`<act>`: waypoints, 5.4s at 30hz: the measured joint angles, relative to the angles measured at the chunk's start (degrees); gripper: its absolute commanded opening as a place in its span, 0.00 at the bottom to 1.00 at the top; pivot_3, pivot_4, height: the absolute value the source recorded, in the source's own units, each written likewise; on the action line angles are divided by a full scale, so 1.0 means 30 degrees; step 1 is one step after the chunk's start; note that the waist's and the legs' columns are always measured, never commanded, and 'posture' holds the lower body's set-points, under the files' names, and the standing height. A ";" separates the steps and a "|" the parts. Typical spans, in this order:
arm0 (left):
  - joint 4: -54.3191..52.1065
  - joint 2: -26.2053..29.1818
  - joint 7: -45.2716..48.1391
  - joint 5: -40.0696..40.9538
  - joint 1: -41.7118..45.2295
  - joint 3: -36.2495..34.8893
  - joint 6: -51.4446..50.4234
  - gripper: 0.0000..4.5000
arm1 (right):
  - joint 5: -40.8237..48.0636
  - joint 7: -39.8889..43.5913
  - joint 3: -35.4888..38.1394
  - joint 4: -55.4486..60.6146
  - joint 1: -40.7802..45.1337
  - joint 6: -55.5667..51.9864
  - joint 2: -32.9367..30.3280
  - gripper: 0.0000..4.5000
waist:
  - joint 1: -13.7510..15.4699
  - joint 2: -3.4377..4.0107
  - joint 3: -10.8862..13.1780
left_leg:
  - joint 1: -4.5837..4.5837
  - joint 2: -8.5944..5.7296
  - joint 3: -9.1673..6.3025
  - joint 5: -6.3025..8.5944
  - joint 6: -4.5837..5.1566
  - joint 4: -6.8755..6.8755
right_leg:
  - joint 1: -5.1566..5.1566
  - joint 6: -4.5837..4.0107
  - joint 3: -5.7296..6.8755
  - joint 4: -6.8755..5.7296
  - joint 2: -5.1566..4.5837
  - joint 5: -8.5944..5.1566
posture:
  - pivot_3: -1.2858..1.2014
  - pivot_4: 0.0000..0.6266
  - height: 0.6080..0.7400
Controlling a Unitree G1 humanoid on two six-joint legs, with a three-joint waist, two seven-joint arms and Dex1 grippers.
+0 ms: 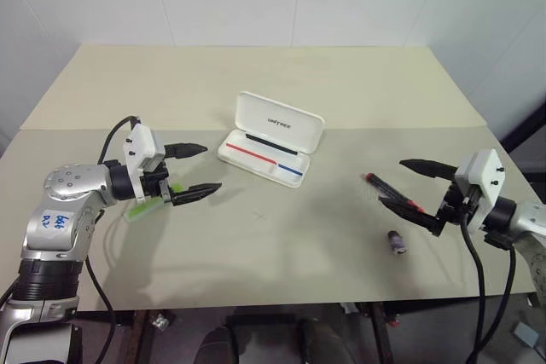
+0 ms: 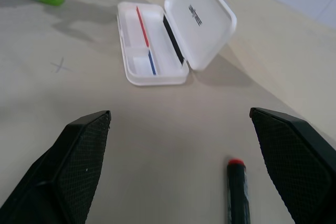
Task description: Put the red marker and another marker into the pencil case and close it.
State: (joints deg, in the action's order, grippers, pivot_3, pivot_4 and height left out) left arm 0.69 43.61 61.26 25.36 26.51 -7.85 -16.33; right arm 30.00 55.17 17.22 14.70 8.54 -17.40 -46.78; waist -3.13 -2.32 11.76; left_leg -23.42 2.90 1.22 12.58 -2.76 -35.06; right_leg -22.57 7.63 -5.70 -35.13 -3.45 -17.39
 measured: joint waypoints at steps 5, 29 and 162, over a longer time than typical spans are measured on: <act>0.0034 0.0019 0.0222 -0.0010 0.0155 0.0008 0.0067 1.00 | -0.0954 -0.0060 -0.1004 -0.1550 0.1646 0.1158 0.0696 1.00 | 0.0016 0.0000 0.0000 | -0.0001 0.0000 -0.0001 0.0000 0.0000 -0.0006 | -0.0001 0.0001 0.0002 -0.0003 0.0000 0.0001 | 0.52 0.24 1.00; 0.2891 0.2162 0.2669 -0.0528 0.1598 -0.0176 0.0907 1.00 | -0.3587 -0.0236 -0.8570 -0.1740 0.7678 -0.3316 0.2166 0.57 | 0.0058 0.0001 0.0002 | -0.0040 -0.0005 0.0005 0.0001 -0.0001 -0.0017 | -0.0092 0.0009 0.0008 -0.0128 -0.0005 -0.0011 | 0.52 0.24 1.00; -0.0808 0.0510 0.1692 0.0068 0.1478 0.0794 -0.0305 1.00 | -0.4454 0.8064 -0.8331 -0.4999 0.9423 0.1591 0.0824 1.00 | -0.0244 -0.0022 -0.0010 | -0.0224 0.0026 -0.0038 -0.0043 -0.0040 -0.0328 | -0.0303 0.0067 -0.0006 -0.0468 0.0055 0.0017 | 0.52 0.24 1.00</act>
State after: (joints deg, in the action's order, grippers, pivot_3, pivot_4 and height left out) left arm -1.73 45.14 66.33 25.56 30.94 -5.47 -17.24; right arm 16.64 79.36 -7.77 -0.29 36.81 -12.62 -44.31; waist -3.86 -2.38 11.73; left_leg -24.10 2.97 1.11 12.45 -2.88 -36.04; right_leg -23.48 7.83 -5.71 -36.53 -3.29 -17.34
